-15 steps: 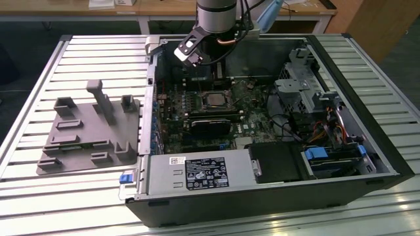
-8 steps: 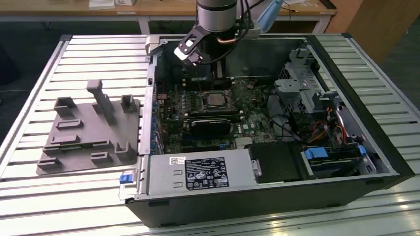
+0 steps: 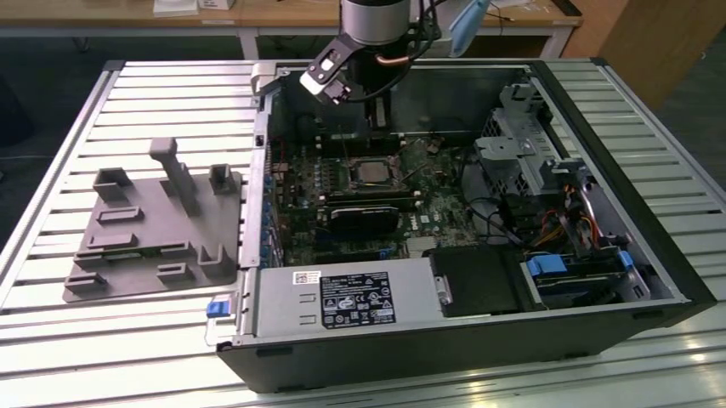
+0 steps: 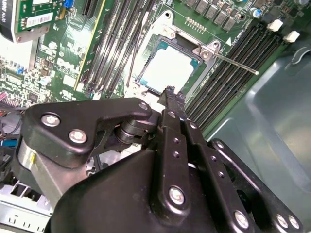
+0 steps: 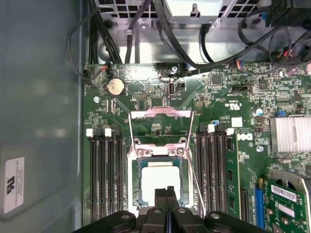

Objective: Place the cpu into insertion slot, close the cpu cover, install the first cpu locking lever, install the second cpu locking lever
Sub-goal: 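Close the cpu cover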

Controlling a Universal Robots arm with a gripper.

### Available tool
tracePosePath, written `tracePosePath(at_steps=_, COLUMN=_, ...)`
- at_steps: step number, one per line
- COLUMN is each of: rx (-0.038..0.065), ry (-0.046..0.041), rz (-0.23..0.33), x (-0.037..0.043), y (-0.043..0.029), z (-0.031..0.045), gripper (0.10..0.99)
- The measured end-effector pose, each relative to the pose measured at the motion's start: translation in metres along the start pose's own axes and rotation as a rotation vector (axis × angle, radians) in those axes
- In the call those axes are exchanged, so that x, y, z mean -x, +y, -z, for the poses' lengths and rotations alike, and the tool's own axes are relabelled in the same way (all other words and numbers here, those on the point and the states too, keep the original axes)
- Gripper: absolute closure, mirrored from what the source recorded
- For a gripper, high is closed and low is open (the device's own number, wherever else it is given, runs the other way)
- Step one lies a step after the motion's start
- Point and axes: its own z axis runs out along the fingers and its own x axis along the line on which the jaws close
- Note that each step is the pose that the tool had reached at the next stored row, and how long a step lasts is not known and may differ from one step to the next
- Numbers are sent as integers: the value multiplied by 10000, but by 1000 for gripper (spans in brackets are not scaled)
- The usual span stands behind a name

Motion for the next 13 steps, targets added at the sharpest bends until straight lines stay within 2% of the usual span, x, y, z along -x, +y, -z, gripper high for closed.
tracePosePath(at_steps=9, rx=0, ry=0, rz=1, x=0, y=4, z=9, gripper=984)
tracePosePath(at_steps=13, rx=-1, ry=0, rz=1, x=-2, y=39, z=6, gripper=984)
